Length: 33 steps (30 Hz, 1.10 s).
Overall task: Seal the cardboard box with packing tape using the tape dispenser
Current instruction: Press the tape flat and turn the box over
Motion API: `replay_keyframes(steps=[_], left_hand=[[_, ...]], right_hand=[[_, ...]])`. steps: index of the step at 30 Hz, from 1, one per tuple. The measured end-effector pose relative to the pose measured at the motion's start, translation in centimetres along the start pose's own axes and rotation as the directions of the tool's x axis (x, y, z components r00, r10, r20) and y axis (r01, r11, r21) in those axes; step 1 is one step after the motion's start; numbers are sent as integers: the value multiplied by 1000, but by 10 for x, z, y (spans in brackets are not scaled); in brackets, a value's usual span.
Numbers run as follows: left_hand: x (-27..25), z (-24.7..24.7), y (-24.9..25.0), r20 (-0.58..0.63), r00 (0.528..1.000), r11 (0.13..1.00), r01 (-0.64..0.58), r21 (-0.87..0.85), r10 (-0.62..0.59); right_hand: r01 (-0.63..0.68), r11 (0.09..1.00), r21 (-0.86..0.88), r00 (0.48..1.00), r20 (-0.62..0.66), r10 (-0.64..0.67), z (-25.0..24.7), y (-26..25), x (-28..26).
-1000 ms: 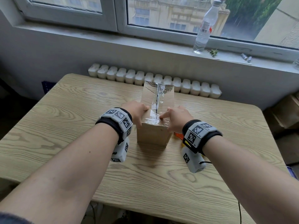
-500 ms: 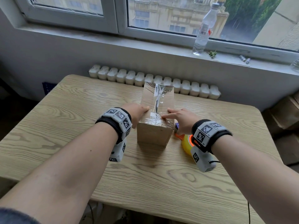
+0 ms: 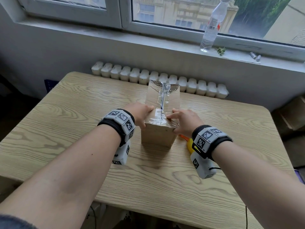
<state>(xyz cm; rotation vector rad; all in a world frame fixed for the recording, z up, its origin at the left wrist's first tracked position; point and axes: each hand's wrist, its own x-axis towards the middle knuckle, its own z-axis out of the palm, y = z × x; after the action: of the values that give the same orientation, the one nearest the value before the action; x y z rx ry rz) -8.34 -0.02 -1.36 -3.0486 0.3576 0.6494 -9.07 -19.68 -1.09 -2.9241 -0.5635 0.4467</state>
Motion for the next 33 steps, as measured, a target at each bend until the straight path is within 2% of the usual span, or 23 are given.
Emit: replay_keyframes(steps=[4, 9, 12, 15, 20, 26, 29, 31, 33], left_hand=[[0, -1, 0, -8, 1000, 999, 4, -32, -5], [-1, 2, -6, 111, 992, 984, 73, -164, -55], [-1, -2, -4, 170, 980, 931, 154, -331, -102], [4, -12, 3, 212, 968, 854, 223, -471, -136], [24, -12, 12, 97, 948, 839, 313, -446, -302], [44, -11, 13, 129, 930, 829, 366, -423, -344], [59, -15, 3, 111, 936, 821, 348, -453, -335], [71, -18, 1, 87, 926, 792, 361, -492, -368], [82, -24, 2, 35, 916, 802, 367, -471, -399]], right_hand=[[-6, 1000, -9, 1000, -10, 6, -2, -3, -2], [-10, 996, 90, 1000, -3, 11, -14, 1, -3], [-73, 988, 139, 995, -52, 81, -14, 12, 2], [-118, 976, 184, 992, -32, 126, -11, 22, 10], [-108, 972, 208, 994, 3, 110, -7, 29, 21], [-57, 968, 245, 998, 32, 50, -5, 36, 35], [-70, 963, 260, 996, 68, 54, -9, 40, 47], [-77, 968, 238, 994, 100, 54, -12, 41, 56], [-69, 970, 233, 992, 115, 43, -13, 41, 63]])
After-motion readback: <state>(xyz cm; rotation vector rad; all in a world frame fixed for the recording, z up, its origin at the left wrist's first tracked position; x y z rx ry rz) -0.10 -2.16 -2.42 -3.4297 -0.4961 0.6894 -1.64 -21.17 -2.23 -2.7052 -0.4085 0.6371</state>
